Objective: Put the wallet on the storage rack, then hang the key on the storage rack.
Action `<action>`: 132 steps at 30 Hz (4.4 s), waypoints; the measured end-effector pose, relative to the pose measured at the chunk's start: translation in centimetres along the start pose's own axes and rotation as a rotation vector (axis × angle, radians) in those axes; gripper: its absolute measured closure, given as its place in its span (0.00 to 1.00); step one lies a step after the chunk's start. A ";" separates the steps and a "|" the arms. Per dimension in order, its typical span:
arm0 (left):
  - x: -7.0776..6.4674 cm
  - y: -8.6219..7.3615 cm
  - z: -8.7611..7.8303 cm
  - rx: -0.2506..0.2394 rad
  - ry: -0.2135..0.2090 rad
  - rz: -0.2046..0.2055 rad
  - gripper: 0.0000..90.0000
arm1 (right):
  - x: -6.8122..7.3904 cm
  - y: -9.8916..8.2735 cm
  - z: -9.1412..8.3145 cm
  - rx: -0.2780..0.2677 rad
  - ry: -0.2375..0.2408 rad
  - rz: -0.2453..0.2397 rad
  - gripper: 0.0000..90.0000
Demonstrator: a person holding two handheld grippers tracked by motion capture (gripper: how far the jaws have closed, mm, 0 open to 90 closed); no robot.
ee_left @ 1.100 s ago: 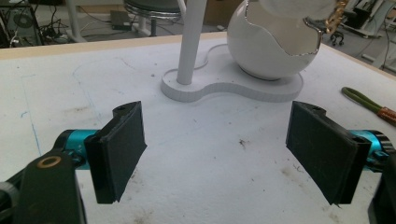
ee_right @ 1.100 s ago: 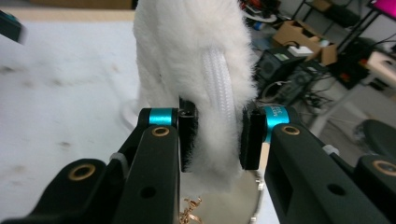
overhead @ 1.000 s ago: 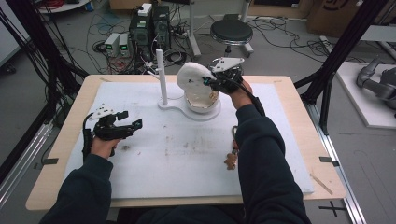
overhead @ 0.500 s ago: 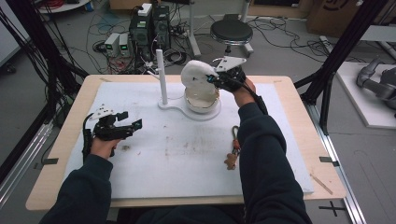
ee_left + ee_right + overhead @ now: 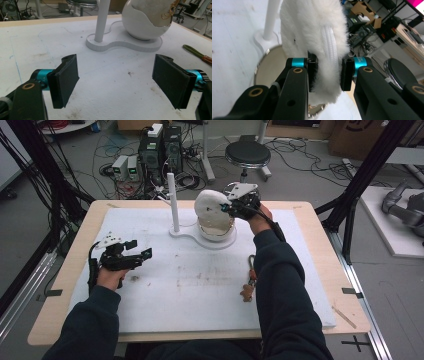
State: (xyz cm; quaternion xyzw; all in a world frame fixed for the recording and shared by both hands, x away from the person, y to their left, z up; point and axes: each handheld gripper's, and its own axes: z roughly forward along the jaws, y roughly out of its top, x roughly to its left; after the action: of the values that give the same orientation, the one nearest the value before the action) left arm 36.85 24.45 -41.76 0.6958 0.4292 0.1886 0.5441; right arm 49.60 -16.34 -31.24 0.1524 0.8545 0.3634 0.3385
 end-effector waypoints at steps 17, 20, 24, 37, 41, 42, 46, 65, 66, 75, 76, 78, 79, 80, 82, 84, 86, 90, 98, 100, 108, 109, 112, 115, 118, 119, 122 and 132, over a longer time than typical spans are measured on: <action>0.1 -0.1 0.0 0.001 -0.007 -0.011 0.23 | 2.5 -2.7 3.0 0.136 0.041 -0.096 0.80; 0.1 -0.1 0.0 0.000 -0.013 -0.016 0.23 | 2.1 -3.3 2.3 0.121 0.056 0.046 0.54; 0.0 -0.1 0.0 0.001 -0.004 -0.019 0.23 | 1.5 -4.8 0.2 0.028 0.063 0.213 0.45; 0.0 -0.2 -0.5 -0.004 0.007 0.010 0.21 | 2.9 -9.9 -7.1 -0.012 0.077 0.437 0.29; 0.2 -0.3 -0.3 -0.001 0.006 0.001 0.21 | 4.3 -12.0 -8.4 -0.004 0.065 0.463 0.29; 0.2 -0.3 -0.3 -0.001 0.006 0.001 0.21 | 4.3 -12.0 -8.4 -0.004 0.065 0.463 0.29; 0.2 -0.4 -0.1 0.004 0.006 0.006 0.22 | 5.5 -13.9 -9.4 0.019 0.069 0.524 0.29; 0.2 -0.4 0.0 0.007 0.003 -0.001 0.22 | 6.7 -14.9 -9.9 0.068 0.072 0.547 0.30; 0.2 -0.4 0.0 0.008 0.003 -0.002 0.22 | 6.8 -15.0 -9.9 0.074 0.075 0.555 0.30; 0.0 -0.3 -0.1 0.013 0.007 0.012 0.23 | 7.7 -15.6 -9.5 0.165 0.132 0.563 0.41; -0.1 -0.4 -0.1 0.016 0.005 0.010 0.23 | 7.9 -15.9 -9.3 0.191 0.153 0.567 0.45; 0.0 -0.4 0.1 0.023 0.002 0.013 0.24 | 8.2 -16.1 -9.0 0.221 0.172 0.563 0.49; -0.1 -0.5 0.2 0.025 0.001 0.014 0.24 | 8.2 -16.2 -8.9 0.232 0.182 0.568 0.49; 0.0 -0.5 0.3 0.026 0.001 0.015 0.24 | 8.2 -16.2 -8.9 0.232 0.182 0.568 0.49; 0.0 -0.5 0.4 0.029 -0.001 0.015 0.24 | 8.4 -16.3 -8.4 0.257 0.202 0.561 0.51; 0.0 -0.6 0.5 0.031 0.000 0.011 0.24 | 8.6 -16.5 -7.8 0.278 0.236 0.600 0.49; 0.1 -0.6 0.4 0.034 0.000 0.013 0.24 | 8.7 -16.4 -7.7 0.275 0.244 0.599 0.50; -0.1 -0.6 0.5 0.041 0.000 0.014 0.24 | 9.4 -16.3 -7.0 0.303 0.293 0.566 0.41; -0.2 -0.6 0.6 0.050 0.001 0.016 0.25 | 10.4 -15.0 -7.1 0.363 0.237 0.431 0.64; -0.1 -0.6 0.5 0.051 0.003 0.017 0.25 | 10.6 -14.7 -7.0 0.370 0.228 0.398 0.66; -0.1 -0.6 0.6 0.058 0.004 0.014 0.26 | 11.3 -14.0 -6.9 0.321 0.214 0.228 0.67; -0.1 -0.7 0.6 0.058 0.004 0.013 0.26 | 11.6 -13.8 -6.8 0.304 0.212 0.157 0.67; -0.1 -0.7 0.6 0.058 0.002 0.013 0.26 | 11.9 -13.7 -6.7 0.271 0.255 0.109 0.63; -0.1 -0.6 0.5 0.058 0.000 0.013 0.26 | 10.8 -14.1 -6.6 0.257 0.277 0.325 0.51; -0.1 -0.6 0.5 0.059 0.000 0.015 0.26 | 9.8 -14.6 -6.9 0.242 0.267 0.490 0.54; -0.1 -0.7 0.6 0.059 0.001 0.012 0.26 | 9.7 -14.8 -6.8 0.250 0.265 0.521 0.55; -0.1 -0.7 0.6 0.062 0.000 0.014 0.26 | 9.8 -14.9 -6.5 0.276 0.281 0.566 0.55; -0.2 -0.7 0.7 0.069 -0.003 0.017 0.27 | 11.7 -13.1 -5.8 0.362 0.264 0.394 0.84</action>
State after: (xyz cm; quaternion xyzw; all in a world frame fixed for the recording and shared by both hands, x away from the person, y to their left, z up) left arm 36.98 23.89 -42.61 0.7179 0.4287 0.1773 0.5191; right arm 36.96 -22.47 -43.23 0.3248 0.8959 0.2805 0.1149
